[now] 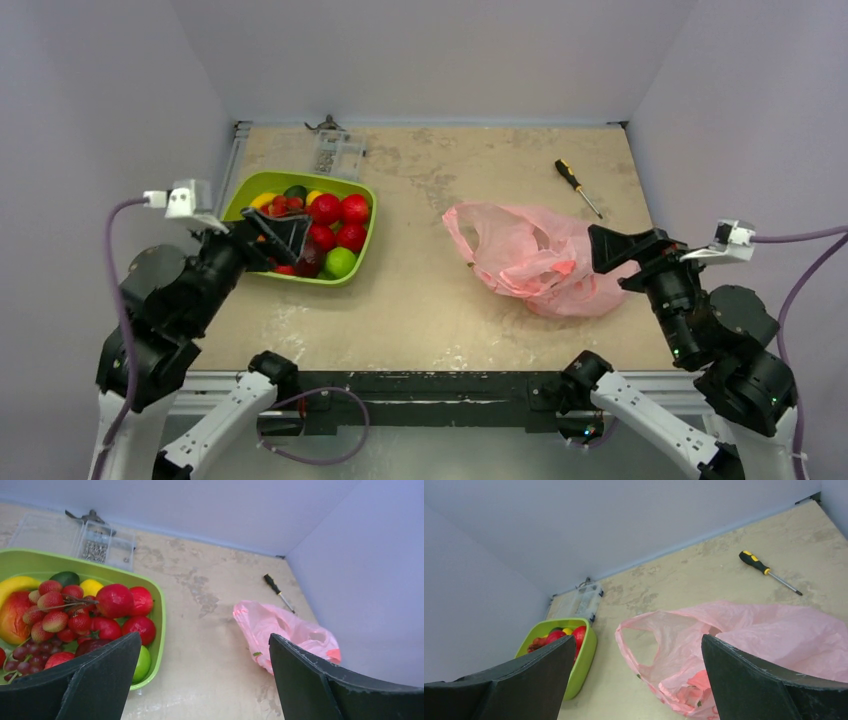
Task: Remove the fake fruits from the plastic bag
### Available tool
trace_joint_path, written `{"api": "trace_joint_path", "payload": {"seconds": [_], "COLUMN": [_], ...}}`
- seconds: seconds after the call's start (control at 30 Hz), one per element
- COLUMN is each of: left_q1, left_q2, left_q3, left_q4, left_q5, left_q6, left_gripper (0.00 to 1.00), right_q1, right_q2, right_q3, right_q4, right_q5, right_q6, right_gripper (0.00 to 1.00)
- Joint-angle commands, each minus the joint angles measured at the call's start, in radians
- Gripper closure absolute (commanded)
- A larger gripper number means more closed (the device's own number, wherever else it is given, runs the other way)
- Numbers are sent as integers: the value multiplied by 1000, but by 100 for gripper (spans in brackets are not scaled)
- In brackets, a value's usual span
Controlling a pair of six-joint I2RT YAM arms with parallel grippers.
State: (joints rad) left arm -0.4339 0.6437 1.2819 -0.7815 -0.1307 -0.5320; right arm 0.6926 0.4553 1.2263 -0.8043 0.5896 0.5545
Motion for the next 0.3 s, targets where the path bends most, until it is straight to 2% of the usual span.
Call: {"api": "trace_joint_path", "payload": {"seconds": [0.0,0.27], "left_q1": [4,5], "left_q2": [-105,-179], "left_q3": [0,58], "left_q4": [-38,-116], "left_q5": [0,-14], "left_q6": [-22,-51], "left_gripper": [0,0], "right_q1": [-1,-2], "right_q2": [-27,-39], "right_q3": [57,42], "right_q4": [1,4], "right_q5": [62,69], "right_q6": [-28,13], "right_gripper": [1,1]}}
